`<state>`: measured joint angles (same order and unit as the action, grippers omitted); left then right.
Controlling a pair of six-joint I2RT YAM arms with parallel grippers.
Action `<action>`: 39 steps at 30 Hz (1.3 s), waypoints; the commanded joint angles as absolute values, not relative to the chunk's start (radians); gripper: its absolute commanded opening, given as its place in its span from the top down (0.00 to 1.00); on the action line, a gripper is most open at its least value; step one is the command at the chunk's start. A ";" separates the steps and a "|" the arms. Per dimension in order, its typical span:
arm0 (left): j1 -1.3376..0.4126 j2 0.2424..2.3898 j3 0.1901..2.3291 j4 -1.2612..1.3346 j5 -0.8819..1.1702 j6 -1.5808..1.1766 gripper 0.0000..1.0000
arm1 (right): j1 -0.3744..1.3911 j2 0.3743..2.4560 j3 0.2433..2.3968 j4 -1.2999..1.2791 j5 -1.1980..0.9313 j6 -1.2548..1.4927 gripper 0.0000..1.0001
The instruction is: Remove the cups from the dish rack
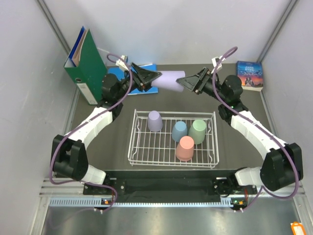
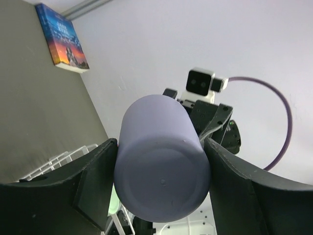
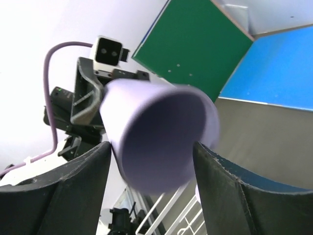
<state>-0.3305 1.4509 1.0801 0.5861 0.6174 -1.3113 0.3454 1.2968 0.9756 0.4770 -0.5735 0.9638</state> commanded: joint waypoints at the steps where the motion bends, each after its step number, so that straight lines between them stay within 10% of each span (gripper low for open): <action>1: -0.370 1.466 1.063 0.692 0.669 -1.330 1.00 | 0.374 1.357 1.069 0.577 -0.618 0.976 0.36; 8: -0.379 1.496 1.071 0.641 0.687 -1.283 0.97 | 0.384 1.378 1.085 0.525 -0.631 0.962 0.85; 9: -0.379 1.491 1.077 0.555 0.680 -1.257 0.83 | 0.380 1.368 1.086 0.496 -0.620 0.931 0.93; 10: -0.377 1.476 1.095 0.507 0.669 -1.194 0.41 | 0.370 1.349 1.095 0.461 -0.585 0.911 1.00; 11: -0.376 1.462 1.106 0.436 0.628 -1.159 0.19 | 0.364 1.338 1.103 0.374 -0.563 0.891 1.00; 13: -0.373 1.418 1.147 0.212 0.547 -1.044 0.01 | 0.329 1.309 1.141 0.281 -0.484 0.827 1.00; 25: -0.385 1.223 1.204 -0.380 -0.053 -0.766 0.01 | 0.249 1.676 1.906 -0.716 0.426 0.480 1.00; 31: -0.394 1.281 1.273 -0.524 -0.130 -0.706 0.01 | 0.181 2.027 2.322 -1.026 0.494 0.531 1.00; 39: -0.394 1.410 1.325 -0.615 -0.135 -0.689 0.02 | 0.129 2.175 2.261 -1.009 0.463 0.526 1.00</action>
<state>-0.3901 1.3682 1.2793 -0.5411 -0.1001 -0.7227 0.1520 2.1399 2.2379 -0.9482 0.4210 0.5358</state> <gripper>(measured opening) 0.981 0.090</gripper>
